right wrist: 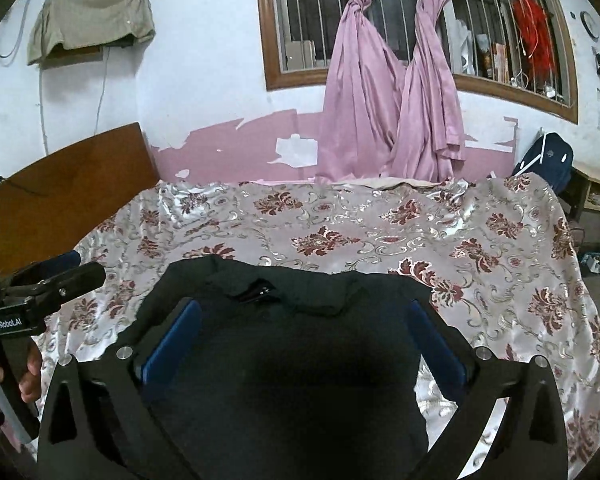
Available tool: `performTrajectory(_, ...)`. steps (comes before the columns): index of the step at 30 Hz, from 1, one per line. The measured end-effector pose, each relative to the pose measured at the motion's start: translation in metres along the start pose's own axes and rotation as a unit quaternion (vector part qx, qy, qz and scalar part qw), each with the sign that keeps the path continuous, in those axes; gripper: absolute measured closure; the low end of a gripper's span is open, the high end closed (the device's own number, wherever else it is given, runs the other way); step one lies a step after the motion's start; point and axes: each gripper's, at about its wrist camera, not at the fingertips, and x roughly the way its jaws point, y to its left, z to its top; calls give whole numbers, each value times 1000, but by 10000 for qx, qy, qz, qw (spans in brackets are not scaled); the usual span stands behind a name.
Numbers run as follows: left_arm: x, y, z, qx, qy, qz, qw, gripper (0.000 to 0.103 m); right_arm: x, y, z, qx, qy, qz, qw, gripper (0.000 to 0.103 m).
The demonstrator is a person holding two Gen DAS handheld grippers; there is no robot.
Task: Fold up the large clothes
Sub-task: 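Release the jacket and pull both grippers back above the folded bundle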
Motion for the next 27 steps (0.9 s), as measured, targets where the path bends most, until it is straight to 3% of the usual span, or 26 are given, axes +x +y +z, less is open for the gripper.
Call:
performTrajectory(12,-89,-20,-40,186,-103,113,9997,0,-91,11,-31,15,-119,62,9999,2)
performTrajectory(27,-161,-17,-87,161,-174,218,9995,0,-157,42,-83,-157,-71,88,9998,2)
